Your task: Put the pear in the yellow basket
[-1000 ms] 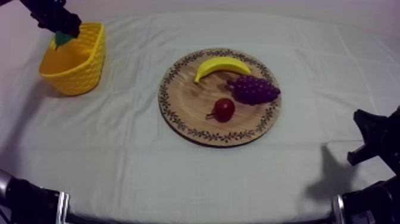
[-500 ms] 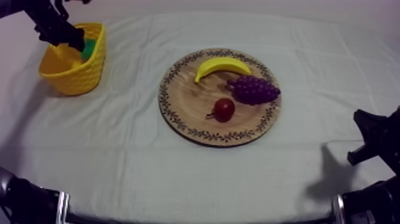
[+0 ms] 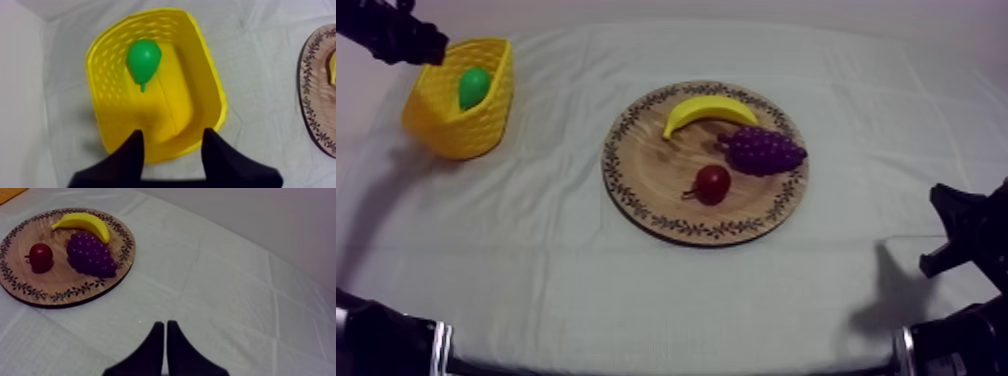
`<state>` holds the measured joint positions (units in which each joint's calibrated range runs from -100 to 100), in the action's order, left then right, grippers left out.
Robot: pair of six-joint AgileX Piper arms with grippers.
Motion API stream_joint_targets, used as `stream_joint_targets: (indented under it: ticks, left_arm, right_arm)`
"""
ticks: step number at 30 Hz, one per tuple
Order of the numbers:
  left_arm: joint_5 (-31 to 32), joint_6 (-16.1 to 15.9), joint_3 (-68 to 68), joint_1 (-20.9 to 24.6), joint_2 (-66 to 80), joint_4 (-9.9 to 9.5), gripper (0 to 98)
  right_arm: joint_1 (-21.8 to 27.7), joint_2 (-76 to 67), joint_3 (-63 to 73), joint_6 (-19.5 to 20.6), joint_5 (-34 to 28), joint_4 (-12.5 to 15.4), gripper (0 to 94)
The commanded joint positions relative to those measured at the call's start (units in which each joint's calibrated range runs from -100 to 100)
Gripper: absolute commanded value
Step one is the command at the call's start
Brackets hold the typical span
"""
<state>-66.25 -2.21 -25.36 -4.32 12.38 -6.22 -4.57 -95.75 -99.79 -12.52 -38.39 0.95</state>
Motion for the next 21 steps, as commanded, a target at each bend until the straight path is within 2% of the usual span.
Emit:
stream_joint_targets:
  ticks: [1,6,9,15,21]
  left_arm:
    - [0.0,0.4,-1.7,0.0,10.5,-0.10,32.7]
    - [-1.1,0.8,-3.4,0.2,21.1,-0.14,16.1]
    - [0.0,0.9,-5.8,0.2,27.4,-0.08,9.5]
    - [4.6,1.2,-14.7,1.7,40.8,0.73,3.0]
    - [13.9,1.7,-29.7,2.8,54.0,2.01,0.5]
  right_arm:
    - [0.0,0.0,0.0,0.0,0.0,0.0,0.3]
    - [0.0,0.0,0.0,0.0,0.0,0.0,0.3]
    - [0.0,0.0,0.0,0.0,0.0,0.0,0.3]
    - [0.0,0.0,0.0,0.0,0.0,0.0,0.3]
    - [0.0,0.0,0.0,0.0,0.0,0.0,0.3]
